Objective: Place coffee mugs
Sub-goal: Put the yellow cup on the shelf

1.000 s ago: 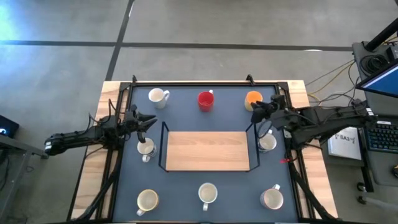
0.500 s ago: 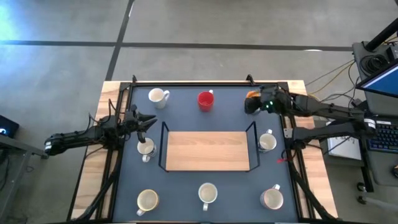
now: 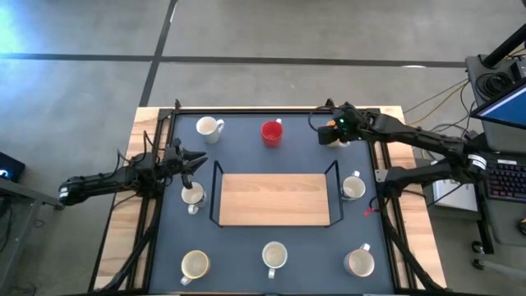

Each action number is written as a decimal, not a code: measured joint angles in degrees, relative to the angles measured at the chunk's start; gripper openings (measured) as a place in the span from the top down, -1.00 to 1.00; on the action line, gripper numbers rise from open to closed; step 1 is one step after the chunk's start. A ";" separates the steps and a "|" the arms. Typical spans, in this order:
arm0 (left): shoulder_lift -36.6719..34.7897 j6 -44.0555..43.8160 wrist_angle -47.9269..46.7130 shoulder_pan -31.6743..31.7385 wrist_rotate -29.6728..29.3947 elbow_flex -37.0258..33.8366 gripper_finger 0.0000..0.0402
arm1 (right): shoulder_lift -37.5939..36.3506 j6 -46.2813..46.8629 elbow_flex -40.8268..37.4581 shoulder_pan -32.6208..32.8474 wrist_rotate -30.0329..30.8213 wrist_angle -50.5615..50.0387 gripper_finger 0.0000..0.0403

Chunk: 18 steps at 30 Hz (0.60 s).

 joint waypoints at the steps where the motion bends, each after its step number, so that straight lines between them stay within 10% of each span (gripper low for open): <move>1: 0.00 -0.01 -0.01 0.01 0.00 0.00 0.61 | 0.76 -0.01 0.00 -0.16 0.00 -0.35 0.20; 18: 0.00 0.01 0.00 0.00 0.00 0.00 0.61 | 11.43 -7.26 -0.20 -0.86 0.95 -0.35 0.33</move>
